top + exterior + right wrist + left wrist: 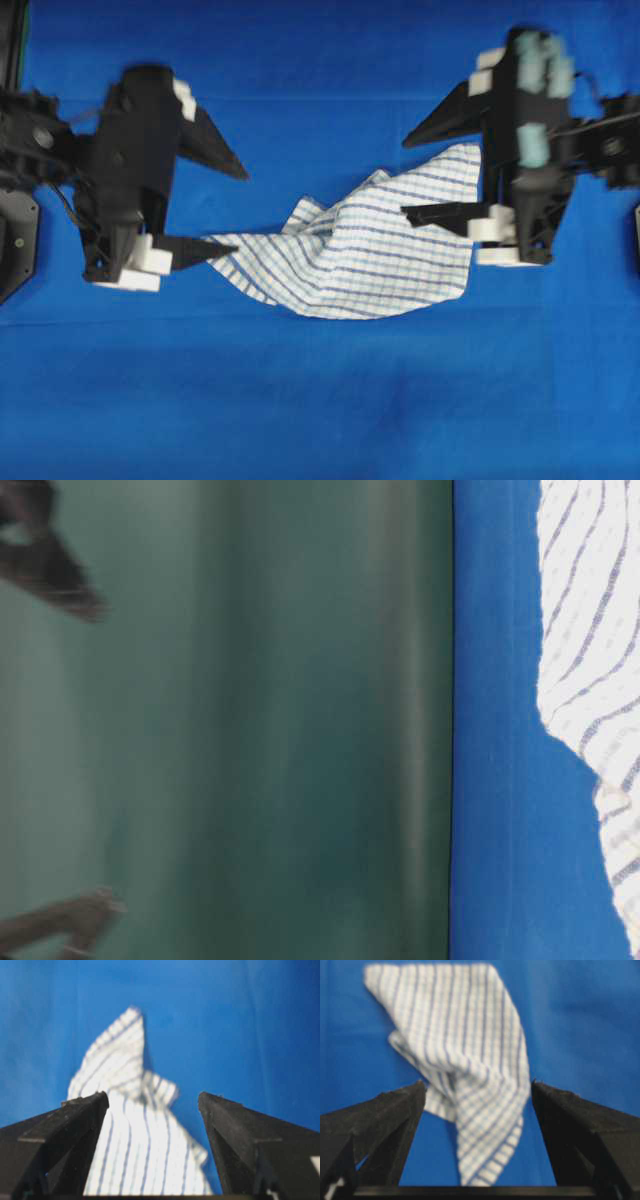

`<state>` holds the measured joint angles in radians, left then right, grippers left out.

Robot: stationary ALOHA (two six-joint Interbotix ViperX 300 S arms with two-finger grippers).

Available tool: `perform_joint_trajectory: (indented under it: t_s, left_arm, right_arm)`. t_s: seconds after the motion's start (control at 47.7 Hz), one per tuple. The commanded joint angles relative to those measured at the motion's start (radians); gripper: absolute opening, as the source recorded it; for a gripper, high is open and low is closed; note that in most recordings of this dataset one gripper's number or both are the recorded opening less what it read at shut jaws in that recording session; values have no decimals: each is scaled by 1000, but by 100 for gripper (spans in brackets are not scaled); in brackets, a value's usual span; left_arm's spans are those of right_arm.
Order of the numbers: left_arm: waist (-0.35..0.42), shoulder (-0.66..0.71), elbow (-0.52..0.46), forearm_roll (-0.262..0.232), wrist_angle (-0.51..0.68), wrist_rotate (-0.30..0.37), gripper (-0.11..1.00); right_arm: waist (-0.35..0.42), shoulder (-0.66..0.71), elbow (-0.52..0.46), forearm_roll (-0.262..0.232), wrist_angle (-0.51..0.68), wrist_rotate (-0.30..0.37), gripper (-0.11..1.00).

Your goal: Lift the towel with both arms.

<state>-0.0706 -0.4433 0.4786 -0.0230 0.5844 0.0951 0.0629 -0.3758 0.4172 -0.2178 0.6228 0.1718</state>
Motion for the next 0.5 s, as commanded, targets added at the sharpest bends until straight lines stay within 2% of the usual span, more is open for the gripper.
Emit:
perform_joint_trajectory:
  t_s: [0.0, 0.357, 0.482]
  left_arm:
    - [-18, -2, 34, 0, -48, 0, 81]
    - [-28, 80, 284, -3, -325, -2, 81]
    - [-28, 140, 334, -2, -403, 0, 81]
  right_arm:
    - [9, 18, 17, 9, -35, 2, 70]
    - [64, 183, 118, 48, -150, 2, 70]
    - [77, 258, 149, 69, -199, 2, 70]
